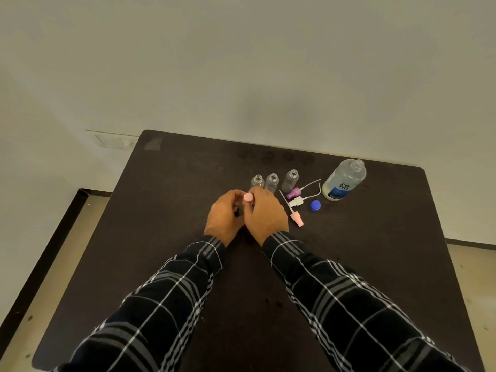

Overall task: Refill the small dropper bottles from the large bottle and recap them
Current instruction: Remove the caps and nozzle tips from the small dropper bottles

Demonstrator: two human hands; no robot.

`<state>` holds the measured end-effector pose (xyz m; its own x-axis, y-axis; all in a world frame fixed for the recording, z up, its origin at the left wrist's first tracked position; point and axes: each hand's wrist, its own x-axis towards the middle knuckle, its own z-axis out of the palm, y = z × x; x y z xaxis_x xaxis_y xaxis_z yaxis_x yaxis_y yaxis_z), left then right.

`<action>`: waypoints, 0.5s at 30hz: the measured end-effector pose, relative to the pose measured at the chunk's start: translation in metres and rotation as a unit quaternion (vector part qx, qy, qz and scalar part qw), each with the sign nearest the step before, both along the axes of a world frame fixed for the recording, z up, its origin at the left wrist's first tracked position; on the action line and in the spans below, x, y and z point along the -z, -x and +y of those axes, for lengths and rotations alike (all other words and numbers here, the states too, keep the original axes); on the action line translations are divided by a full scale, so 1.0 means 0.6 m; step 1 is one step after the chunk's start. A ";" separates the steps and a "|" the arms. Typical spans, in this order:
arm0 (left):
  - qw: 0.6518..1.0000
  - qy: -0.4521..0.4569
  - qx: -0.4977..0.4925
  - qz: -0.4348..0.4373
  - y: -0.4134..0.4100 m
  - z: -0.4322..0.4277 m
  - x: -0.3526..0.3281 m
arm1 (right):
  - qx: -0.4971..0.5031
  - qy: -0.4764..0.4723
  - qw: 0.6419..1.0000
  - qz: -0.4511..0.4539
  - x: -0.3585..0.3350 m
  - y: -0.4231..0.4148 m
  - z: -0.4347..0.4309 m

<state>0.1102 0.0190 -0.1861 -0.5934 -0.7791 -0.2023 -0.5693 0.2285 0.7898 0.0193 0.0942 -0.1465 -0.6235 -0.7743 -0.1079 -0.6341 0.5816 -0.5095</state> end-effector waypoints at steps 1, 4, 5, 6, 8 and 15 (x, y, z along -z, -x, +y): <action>1.000 -0.002 -0.001 0.005 0.000 0.001 0.001 | -0.032 -0.006 0.999 0.020 0.003 0.001 0.004; 1.000 -0.007 -0.006 0.001 0.002 0.005 0.003 | -0.119 -0.072 0.989 0.047 0.012 0.014 0.013; 1.000 -0.002 -0.002 -0.002 0.002 0.005 0.004 | -0.136 -0.090 0.986 0.045 0.012 0.020 0.014; 1.000 0.003 0.002 -0.003 0.002 0.006 0.005 | -0.146 -0.096 0.984 0.042 0.011 0.025 0.015; 1.000 0.009 0.005 0.007 0.002 0.006 0.005 | -0.136 -0.049 0.989 0.037 0.003 0.026 0.019; 1.000 -0.003 -0.002 0.012 0.004 0.001 0.005 | -0.014 -0.058 0.997 0.058 -0.008 0.008 -0.005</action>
